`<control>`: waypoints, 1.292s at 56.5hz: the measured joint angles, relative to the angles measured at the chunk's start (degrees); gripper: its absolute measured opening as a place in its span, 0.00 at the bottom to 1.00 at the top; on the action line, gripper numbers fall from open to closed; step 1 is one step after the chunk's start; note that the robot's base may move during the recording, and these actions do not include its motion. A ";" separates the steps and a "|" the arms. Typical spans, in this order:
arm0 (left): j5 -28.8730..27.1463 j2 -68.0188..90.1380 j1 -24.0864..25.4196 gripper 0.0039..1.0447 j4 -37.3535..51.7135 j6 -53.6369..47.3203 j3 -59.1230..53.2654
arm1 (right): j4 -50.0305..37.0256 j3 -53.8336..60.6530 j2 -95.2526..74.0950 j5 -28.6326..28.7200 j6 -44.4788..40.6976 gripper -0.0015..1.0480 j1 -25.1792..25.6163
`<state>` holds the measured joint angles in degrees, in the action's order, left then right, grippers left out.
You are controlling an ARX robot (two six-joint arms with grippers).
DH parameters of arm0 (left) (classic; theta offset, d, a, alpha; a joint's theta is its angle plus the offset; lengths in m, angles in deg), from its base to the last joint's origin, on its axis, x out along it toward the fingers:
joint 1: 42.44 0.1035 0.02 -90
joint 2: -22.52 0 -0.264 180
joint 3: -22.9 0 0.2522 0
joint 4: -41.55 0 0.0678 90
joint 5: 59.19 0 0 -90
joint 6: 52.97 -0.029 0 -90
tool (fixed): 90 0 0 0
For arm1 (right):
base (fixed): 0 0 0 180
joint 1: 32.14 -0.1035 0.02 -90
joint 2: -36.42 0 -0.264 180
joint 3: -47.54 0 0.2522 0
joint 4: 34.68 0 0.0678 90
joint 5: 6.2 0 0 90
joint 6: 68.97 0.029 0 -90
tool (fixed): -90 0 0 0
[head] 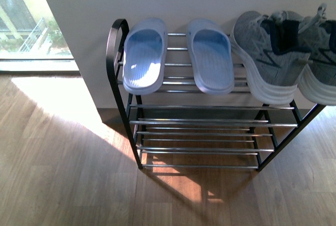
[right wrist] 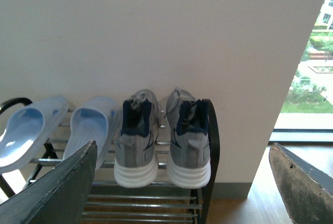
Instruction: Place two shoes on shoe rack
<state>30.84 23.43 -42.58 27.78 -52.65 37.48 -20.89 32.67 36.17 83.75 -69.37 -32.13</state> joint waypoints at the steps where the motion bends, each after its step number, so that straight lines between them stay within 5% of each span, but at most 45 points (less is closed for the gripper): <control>1: -0.02 0.00 0.00 0.91 0.00 0.00 0.00 | 0.00 0.00 0.02 0.00 0.00 0.91 0.00; 73: -0.04 0.00 0.00 0.91 0.00 -0.07 0.00 | 0.02 0.00 0.02 0.04 0.02 0.91 0.00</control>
<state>30.79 23.43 -42.58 27.78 -52.72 37.48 -20.87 32.67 36.19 83.79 -69.35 -32.13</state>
